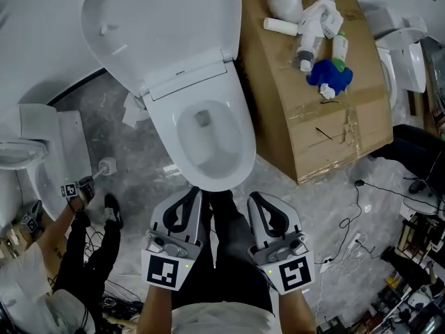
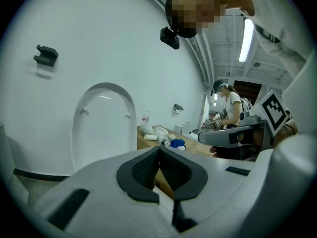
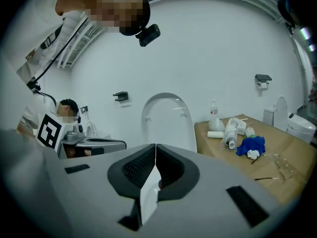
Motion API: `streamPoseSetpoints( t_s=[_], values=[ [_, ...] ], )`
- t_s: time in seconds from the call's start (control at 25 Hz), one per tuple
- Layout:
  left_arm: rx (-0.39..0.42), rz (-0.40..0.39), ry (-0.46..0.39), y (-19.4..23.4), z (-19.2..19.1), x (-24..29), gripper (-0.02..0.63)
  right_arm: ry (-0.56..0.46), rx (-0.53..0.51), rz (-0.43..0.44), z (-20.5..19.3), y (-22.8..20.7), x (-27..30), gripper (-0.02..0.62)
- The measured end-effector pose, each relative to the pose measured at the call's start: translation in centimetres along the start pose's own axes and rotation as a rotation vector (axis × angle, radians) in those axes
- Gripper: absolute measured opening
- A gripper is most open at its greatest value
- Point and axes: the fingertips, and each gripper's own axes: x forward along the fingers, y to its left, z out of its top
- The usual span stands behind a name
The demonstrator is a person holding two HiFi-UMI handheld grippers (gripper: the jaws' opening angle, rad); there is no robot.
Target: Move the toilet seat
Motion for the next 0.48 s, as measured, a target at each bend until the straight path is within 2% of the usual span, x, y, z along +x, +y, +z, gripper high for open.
streamPoseSetpoints(
  t_s=[0.32, 0.48],
  values=[
    [-0.008, 0.000, 0.045, 0.1, -5.9, 1.0, 0.011, 0.031, 0.030, -0.002, -6.1, -0.9, 1.1, 0.015],
    [-0.011, -0.003, 0.096, 0.4, -9.3, 1.2, 0.011, 0.063, 0.052, -0.004, -9.4, -1.2, 1.8, 0.015]
  ],
)
